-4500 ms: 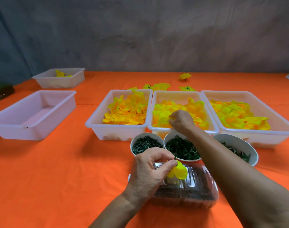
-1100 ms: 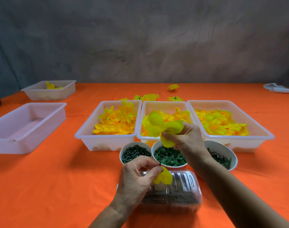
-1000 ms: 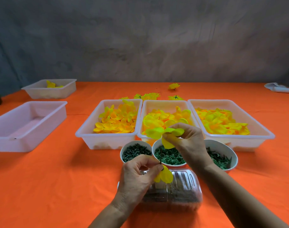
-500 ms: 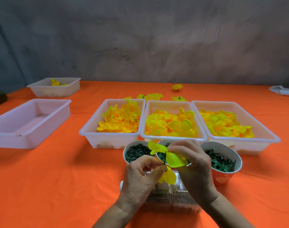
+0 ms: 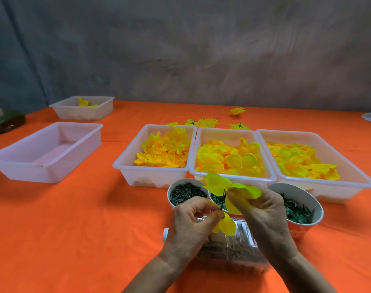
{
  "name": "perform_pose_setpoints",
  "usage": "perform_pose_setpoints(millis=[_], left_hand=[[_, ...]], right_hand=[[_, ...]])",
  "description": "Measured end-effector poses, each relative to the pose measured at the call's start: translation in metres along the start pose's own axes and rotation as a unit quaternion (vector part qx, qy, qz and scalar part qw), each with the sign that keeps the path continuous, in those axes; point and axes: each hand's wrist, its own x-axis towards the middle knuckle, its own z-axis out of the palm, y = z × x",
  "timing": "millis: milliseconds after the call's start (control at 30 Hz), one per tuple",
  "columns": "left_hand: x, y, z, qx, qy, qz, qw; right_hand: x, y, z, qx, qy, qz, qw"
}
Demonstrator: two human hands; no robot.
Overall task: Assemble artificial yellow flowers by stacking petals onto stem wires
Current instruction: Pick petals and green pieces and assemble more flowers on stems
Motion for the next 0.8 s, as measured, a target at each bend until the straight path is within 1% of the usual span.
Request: perform_pose_setpoints(millis=[100,267,433,567,667,800], left_hand=[[0.0,0.001,0.001,-0.011,-0.002,0.0,1.0],[0.0,0.002,0.001,-0.021,-0.003,0.007,1.0],[0.0,0.002,0.0,-0.01,0.001,0.003,1.0],[0.0,0.001,0.0,-0.004,0.002,-0.009,1.0],[0.0,-0.001,0.0,0.008,0.005,-0.01,1.0],[0.0,0.0,0.0,0.03,0.015,0.004,0.999]], right_hand=[[0.0,0.0,0.0,0.016,-0.012,0.044,0.999],[-0.001,-0.004,0.003,0.04,-0.042,0.086,0.995],[-0.001,-0.009,0.002,0.049,-0.059,0.099,0.992],[-0.002,-0.011,0.001,0.021,-0.05,0.06,0.997],[0.001,-0.012,0.0,-0.059,-0.053,-0.016,0.997],[0.004,-0.014,-0.001,-0.135,-0.066,-0.087,0.985]])
